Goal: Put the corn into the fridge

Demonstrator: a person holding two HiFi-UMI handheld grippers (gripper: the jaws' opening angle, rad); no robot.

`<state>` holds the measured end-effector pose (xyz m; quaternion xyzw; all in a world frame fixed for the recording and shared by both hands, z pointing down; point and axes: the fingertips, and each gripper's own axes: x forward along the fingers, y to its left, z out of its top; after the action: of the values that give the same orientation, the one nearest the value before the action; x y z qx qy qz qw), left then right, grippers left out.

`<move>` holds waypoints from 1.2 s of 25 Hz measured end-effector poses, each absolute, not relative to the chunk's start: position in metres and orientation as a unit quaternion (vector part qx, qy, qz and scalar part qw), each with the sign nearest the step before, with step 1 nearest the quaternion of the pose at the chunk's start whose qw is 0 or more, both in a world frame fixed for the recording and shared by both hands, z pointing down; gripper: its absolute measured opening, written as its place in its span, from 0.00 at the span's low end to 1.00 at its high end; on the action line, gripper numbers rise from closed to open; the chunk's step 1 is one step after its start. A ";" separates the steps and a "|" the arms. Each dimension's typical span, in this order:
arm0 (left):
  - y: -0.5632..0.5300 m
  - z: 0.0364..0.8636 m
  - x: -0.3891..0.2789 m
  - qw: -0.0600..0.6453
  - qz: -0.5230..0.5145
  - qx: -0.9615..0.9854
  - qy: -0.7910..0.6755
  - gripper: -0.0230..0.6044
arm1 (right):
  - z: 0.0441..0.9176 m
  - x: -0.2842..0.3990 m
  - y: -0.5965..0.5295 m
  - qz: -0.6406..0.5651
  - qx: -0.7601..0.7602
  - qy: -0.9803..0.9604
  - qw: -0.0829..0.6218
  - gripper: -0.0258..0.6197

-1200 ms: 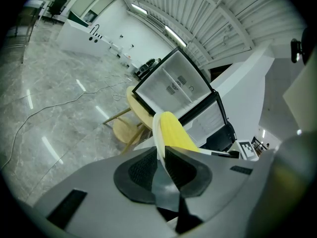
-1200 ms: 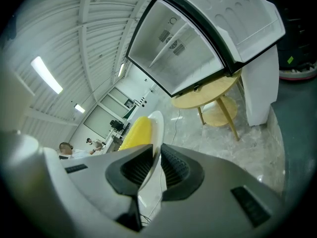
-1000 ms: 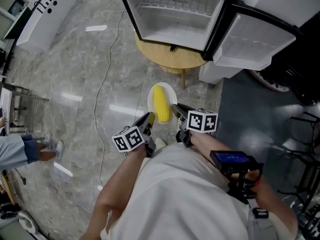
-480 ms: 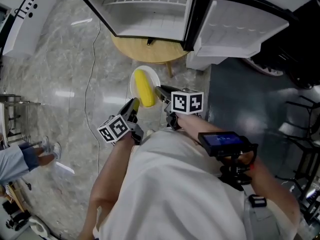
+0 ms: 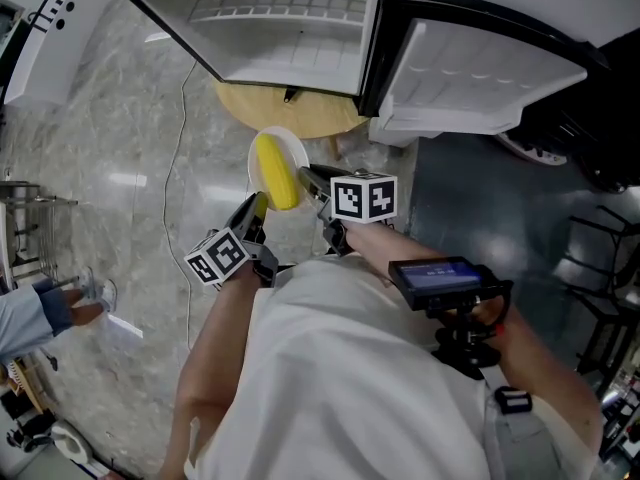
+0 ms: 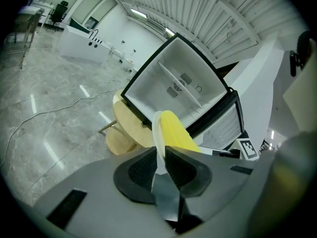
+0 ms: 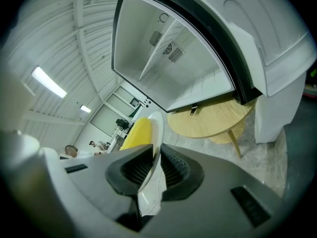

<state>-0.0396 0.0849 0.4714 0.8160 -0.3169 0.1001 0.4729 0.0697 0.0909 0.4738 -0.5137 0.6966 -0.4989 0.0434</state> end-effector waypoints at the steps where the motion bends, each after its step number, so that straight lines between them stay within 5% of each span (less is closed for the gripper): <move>1: 0.082 0.471 -0.037 0.473 0.098 0.815 -0.319 0.12 | 0.473 0.072 0.088 -0.500 -0.512 0.698 0.043 0.12; 30: -0.007 0.480 -0.035 0.477 0.146 0.832 -0.243 0.12 | 0.484 0.073 0.020 -0.507 -0.574 0.638 0.075 0.12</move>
<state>-0.0353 -0.0071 0.4799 0.8320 -0.2432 0.1457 0.4769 0.0732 0.0198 0.4841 -0.5744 0.6379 -0.5075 0.0746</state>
